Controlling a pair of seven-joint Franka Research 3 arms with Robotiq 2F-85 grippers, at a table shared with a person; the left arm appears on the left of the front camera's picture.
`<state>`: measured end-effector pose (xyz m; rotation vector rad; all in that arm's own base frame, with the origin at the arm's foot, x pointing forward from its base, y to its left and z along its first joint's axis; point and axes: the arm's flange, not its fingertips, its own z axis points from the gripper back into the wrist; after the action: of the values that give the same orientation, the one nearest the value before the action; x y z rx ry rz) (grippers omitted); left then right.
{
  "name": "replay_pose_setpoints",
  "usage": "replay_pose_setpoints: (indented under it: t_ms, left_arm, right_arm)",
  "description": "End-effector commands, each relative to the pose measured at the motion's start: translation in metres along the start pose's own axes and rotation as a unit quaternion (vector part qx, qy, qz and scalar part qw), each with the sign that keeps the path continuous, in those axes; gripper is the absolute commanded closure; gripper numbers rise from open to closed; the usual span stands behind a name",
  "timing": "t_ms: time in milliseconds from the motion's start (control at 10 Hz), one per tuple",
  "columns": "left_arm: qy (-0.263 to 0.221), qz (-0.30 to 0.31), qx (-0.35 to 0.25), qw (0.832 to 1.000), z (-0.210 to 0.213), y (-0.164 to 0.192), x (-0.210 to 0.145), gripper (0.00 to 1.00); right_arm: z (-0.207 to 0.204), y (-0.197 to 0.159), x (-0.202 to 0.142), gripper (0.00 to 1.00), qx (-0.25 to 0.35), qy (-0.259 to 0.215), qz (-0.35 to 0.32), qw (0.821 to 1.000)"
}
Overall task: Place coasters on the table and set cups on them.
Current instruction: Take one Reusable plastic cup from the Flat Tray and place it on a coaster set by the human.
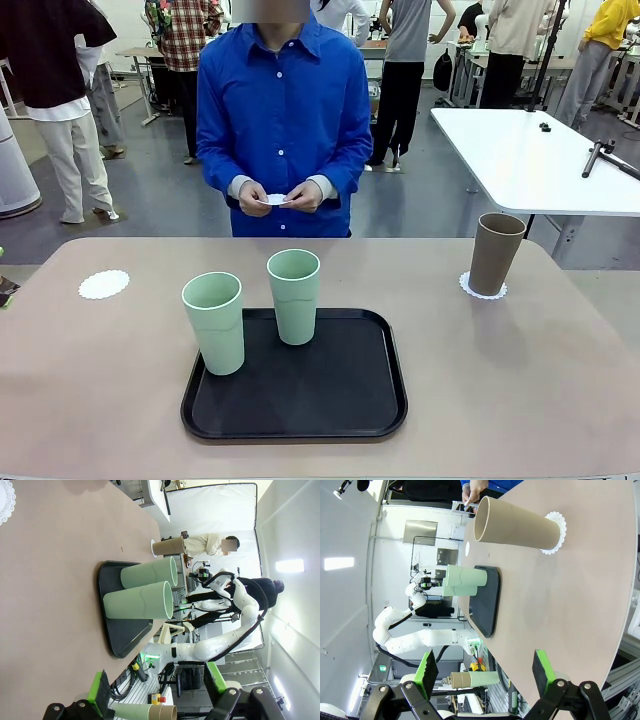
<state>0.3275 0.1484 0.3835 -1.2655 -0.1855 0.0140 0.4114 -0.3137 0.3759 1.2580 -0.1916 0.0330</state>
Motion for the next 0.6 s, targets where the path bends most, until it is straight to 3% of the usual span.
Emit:
replay_pose_setpoints:
  t_ms: [0, 500]
  left_arm:
    - [-0.003, -0.004, -0.006, 1.000, 0.0008, -0.0010, -0.0003, 0.00]
    - [-0.003, -0.004, -0.006, 1.000, 0.0008, -0.0010, -0.0003, 0.00]
  right_arm:
    - [0.0015, 0.0001, 0.0002, 0.00, -0.004, -0.003, -0.001, 1.000]
    - [0.0015, 0.0001, 0.0002, 0.00, -0.004, -0.003, -0.001, 1.000]
